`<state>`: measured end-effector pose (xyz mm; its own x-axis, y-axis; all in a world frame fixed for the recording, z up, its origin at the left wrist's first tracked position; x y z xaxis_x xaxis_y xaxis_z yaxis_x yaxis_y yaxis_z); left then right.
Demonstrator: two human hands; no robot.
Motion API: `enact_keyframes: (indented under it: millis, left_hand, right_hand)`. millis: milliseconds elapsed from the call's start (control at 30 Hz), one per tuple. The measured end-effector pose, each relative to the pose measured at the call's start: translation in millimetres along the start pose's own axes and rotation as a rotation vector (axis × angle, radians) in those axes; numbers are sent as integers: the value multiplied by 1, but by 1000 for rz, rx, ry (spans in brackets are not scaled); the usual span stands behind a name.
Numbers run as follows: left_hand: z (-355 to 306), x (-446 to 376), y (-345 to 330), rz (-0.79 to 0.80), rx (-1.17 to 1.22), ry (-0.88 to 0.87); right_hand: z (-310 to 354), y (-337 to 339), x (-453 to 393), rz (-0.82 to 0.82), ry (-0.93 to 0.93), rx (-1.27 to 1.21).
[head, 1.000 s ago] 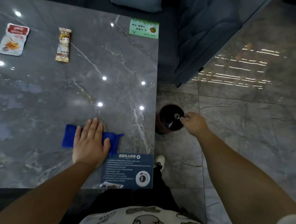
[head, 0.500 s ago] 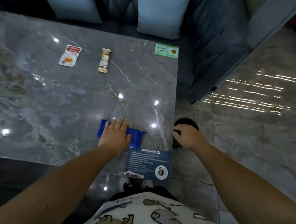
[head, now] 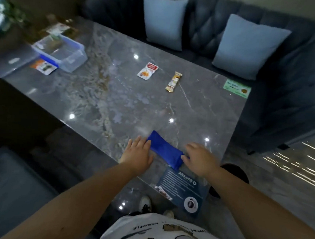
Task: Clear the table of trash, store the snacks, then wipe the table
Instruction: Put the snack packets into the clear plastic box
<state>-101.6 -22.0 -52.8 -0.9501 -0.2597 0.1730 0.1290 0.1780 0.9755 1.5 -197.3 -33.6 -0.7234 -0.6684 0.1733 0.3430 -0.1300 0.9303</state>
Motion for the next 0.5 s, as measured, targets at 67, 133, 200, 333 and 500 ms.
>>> enact_keyframes:
  millis: [67,133,200,333,500]
  left_hand:
    - [17,13,6,-25,29,80]
    - [37,29,10,-35,47,161]
    - [57,44,13,-37,59,235]
    - [96,65,24,-81,77,339]
    - [151,84,32,-128,84,412]
  right_hand:
    - [22,-2,-10,20,68,24]
    - [46,-4,-19,28,139,35]
    - [71,-7,-29,34,219,68]
    - [124,-21,-51,71,357,139]
    - [193,-40,-79,76,470,148]
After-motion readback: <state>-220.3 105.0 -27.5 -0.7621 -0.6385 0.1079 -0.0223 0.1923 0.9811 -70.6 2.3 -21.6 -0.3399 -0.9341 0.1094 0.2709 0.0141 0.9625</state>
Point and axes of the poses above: each hand's wrist, its own x-axis away from the middle knuckle, its own y-axis out of the back of the hand, z = x × y, the point moved 9 cm from there along -x, towards the middle knuckle, and after that the axes turned 8 degrees about -z, right-handed, at the moved point
